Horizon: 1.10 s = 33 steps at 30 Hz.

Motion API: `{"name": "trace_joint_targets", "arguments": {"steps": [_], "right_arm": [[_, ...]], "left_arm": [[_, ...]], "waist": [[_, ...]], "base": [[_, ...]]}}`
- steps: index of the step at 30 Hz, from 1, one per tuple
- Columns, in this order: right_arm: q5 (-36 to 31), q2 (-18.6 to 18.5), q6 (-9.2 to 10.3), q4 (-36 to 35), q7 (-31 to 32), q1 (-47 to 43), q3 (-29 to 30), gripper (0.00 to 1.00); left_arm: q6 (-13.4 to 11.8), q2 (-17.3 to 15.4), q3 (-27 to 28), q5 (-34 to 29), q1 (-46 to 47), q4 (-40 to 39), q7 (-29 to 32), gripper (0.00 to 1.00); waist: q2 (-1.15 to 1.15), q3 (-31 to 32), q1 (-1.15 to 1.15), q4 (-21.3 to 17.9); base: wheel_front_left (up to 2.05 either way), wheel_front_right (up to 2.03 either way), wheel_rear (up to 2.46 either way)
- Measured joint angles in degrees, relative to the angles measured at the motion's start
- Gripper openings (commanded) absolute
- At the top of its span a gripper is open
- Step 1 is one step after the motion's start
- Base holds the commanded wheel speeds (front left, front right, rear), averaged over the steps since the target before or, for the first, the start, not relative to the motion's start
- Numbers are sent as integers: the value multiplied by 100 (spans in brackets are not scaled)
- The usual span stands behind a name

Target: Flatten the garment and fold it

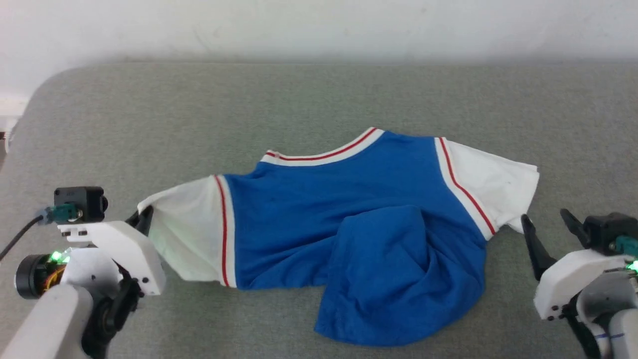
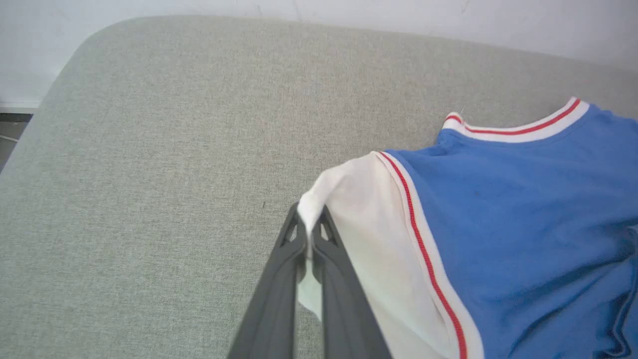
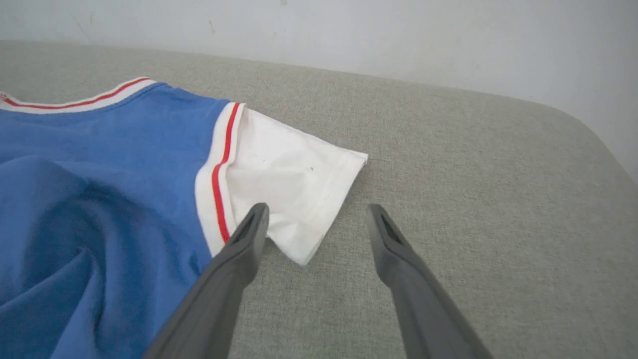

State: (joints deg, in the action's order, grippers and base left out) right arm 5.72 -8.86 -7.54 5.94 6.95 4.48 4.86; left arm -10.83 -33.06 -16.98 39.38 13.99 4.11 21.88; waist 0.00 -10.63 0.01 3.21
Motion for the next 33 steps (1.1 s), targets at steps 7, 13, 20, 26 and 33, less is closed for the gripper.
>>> {"name": "trace_joint_targets", "arguments": {"steps": [7,13,20,26,33], "right_arm": [[818,-822,0,-246,2185,540,-130,100],[1069,-1472,0,-23,3912,1496,-143,100],[1049,-1824,0,813,4733,2293,-244,100],[983,-1897,1,1427,4755,2517,-569,100],[1069,-2146,24,1728,4419,2703,-1009,100]], "left_arm": [[-411,181,9,-281,-388,-1183,-435,0],[-505,201,-218,-526,-455,-1885,-423,0],[-516,299,-494,-715,-345,-2140,-400,0],[-450,443,-665,-764,-148,-2105,-410,0],[-383,584,-794,-761,-59,-1908,-435,0]], "waist": [[0,86,-1,362],[0,-155,0,546],[0,-529,0,804],[0,-797,0,1060],[0,-1003,-2,1267]], "base": [[0,0,0],[0,0,0],[0,0,0],[0,0,0],[0,0,0]]}}
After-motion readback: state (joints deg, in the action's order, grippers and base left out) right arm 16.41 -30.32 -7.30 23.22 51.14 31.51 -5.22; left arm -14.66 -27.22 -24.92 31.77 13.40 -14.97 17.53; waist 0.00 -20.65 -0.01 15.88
